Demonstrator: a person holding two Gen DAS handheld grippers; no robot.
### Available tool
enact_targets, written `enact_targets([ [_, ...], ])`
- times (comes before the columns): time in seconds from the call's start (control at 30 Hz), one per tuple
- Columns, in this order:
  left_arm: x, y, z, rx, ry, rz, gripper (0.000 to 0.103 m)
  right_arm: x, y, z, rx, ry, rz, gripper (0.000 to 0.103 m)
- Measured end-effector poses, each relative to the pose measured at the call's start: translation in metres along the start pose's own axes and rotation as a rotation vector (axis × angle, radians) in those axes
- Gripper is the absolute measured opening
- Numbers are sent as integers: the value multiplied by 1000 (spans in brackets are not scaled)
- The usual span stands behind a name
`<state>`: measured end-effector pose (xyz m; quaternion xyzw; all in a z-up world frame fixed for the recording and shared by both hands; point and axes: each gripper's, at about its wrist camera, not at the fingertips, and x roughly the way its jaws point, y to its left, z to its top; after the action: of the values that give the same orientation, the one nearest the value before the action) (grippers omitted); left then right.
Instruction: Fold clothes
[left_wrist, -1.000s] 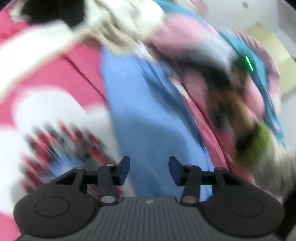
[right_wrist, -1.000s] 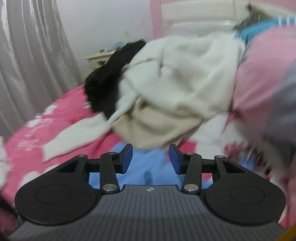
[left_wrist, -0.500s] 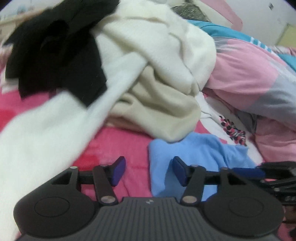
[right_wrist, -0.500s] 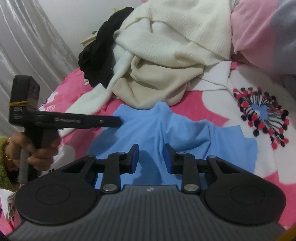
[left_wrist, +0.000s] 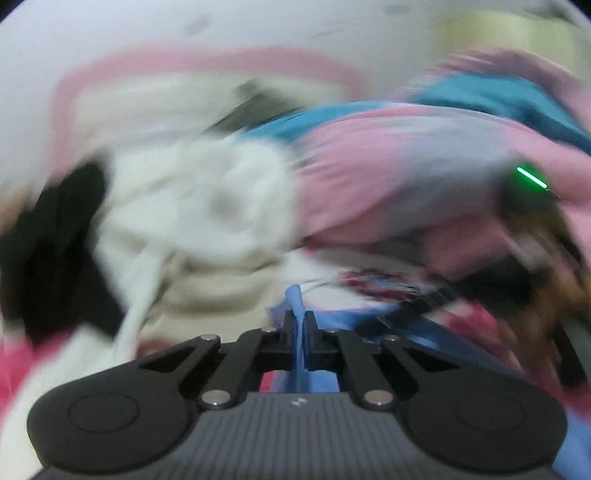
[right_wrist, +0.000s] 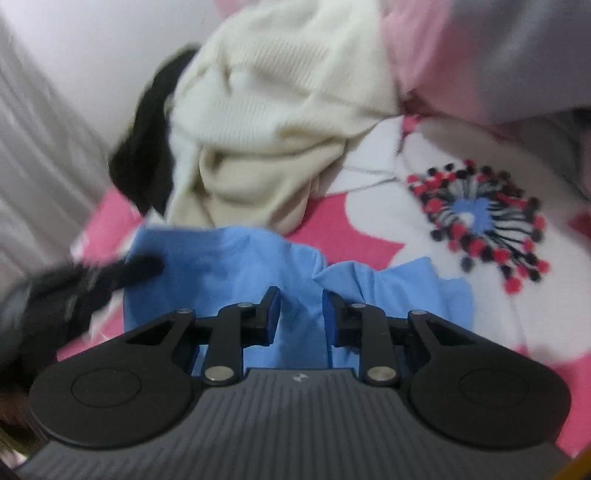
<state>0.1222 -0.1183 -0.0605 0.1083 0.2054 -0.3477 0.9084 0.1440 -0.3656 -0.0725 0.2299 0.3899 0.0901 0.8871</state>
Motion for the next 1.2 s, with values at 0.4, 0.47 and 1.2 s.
enact_targets([
  [0.4, -27, -86, -50, 411, -5, -219, 4, -63, -35, -4, 237, -41, 39, 28],
  [0.47, -22, -84, -51, 412, 6, -226, 4, -66, -29, -4, 204, -38, 22, 29],
  [1.2, -30, -96, -62, 470, -1, -235, 5, -45, 43, -9, -286, 69, -169, 53],
])
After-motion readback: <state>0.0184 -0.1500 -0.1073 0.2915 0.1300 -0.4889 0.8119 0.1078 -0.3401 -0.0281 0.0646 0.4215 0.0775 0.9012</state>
